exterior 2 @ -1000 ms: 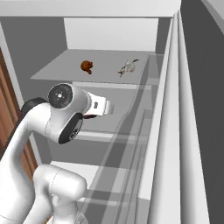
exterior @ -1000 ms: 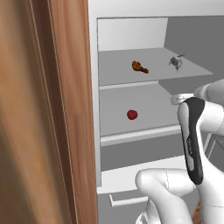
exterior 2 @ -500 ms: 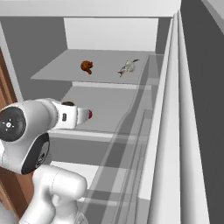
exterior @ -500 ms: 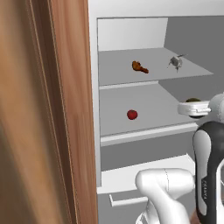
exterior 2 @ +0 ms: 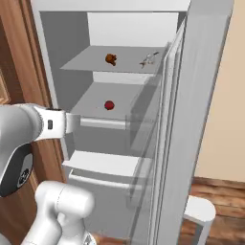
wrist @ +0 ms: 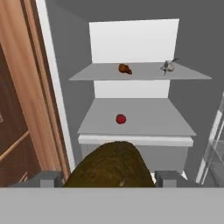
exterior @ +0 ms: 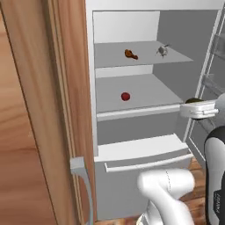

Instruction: Gather the avocado and tomato from the fridge and place them on a tray on the dining counter. Then gather the fish and chicken drumstick from the fridge and place them on the other tray.

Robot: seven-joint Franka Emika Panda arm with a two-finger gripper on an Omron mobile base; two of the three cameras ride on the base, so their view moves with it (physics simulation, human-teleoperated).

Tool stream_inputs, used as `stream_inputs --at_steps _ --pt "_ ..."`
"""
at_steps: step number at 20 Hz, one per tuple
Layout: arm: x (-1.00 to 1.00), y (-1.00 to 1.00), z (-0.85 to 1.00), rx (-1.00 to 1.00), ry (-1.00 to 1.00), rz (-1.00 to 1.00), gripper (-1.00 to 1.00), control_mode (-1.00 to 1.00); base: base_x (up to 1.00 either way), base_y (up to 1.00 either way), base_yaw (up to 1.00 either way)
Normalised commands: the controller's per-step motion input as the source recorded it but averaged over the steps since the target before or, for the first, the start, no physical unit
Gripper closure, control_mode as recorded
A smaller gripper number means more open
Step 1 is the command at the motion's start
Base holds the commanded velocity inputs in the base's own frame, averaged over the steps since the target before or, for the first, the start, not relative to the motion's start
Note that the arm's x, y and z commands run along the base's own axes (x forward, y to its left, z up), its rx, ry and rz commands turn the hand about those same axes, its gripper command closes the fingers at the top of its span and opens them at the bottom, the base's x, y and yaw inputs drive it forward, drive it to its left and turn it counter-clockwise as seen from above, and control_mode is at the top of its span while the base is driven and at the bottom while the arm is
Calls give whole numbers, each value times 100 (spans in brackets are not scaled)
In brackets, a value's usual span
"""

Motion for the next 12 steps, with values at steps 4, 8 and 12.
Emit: stream_inputs --at_steps 4,8,12 --pt "0 0 0 0 0 0 100 100 -100 -57 3" --pt "0 0 0 0 0 0 100 100 -100 -55 1" --pt "0 0 0 0 0 0 100 100 -100 -39 1"
